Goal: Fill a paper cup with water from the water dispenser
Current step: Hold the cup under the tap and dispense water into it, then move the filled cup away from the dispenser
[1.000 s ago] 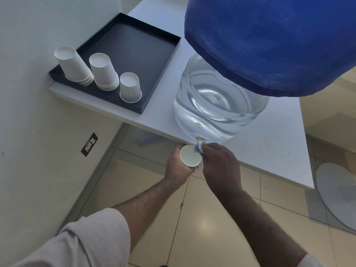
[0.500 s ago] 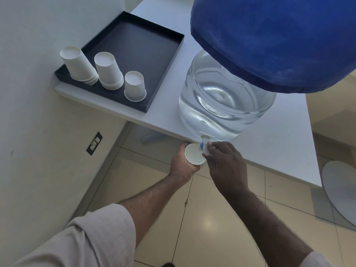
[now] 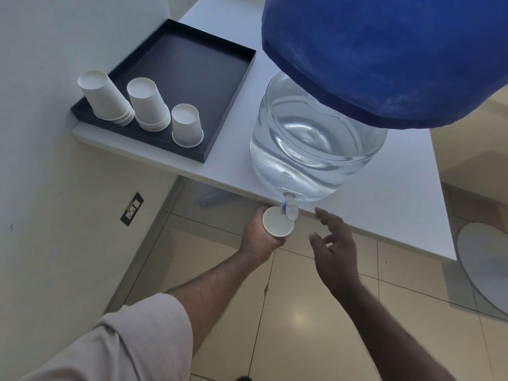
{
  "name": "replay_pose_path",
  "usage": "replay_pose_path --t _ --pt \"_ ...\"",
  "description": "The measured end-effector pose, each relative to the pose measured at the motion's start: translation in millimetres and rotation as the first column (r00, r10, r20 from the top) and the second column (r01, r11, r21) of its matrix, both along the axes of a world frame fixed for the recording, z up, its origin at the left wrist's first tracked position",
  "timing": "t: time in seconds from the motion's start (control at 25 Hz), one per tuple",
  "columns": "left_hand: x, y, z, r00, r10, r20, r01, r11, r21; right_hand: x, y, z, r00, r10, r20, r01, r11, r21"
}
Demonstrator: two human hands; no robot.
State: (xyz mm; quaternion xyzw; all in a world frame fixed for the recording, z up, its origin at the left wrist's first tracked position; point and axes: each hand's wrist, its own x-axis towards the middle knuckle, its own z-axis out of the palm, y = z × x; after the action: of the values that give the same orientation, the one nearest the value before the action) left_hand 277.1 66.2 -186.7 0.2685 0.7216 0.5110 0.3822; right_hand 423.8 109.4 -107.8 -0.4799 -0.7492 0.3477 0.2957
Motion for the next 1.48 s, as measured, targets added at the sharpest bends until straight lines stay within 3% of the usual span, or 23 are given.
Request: replay_pose_path --t 0.24,0.4,0.64,0.8,1.12,1.48 --pt "0 -12 -2 0.999 -0.036 -0.018 0.036 0.999 -0.029 4 -7 -13 0.982 -0.187 -0.014 0.177 0.95 -0.258" --pt "2 -26 0 0.998 -0.055 -0.041 0.054 0.998 -0.032 1 -17 -20 0.985 -0.171 -0.021 0.144 0.882 -0.449" --pt "17 -49 14 0.997 -0.076 -0.029 0.075 0.997 -0.031 -6 -30 -15 0.985 -0.166 -0.049 0.105 0.796 -0.596" --pt "26 -56 31 0.991 -0.136 -0.005 0.135 0.991 -0.008 -2 -35 -2 0.983 -0.161 -0.085 0.08 0.801 -0.594" --pt "51 -48 74 0.9 -0.383 -0.208 0.396 0.918 0.026 46 -27 47 0.98 -0.171 -0.105 0.09 0.84 -0.535" --pt "84 0 126 0.829 -0.414 -0.376 0.472 0.878 0.075 101 2 100 0.971 -0.2 -0.134 0.131 0.905 -0.404"
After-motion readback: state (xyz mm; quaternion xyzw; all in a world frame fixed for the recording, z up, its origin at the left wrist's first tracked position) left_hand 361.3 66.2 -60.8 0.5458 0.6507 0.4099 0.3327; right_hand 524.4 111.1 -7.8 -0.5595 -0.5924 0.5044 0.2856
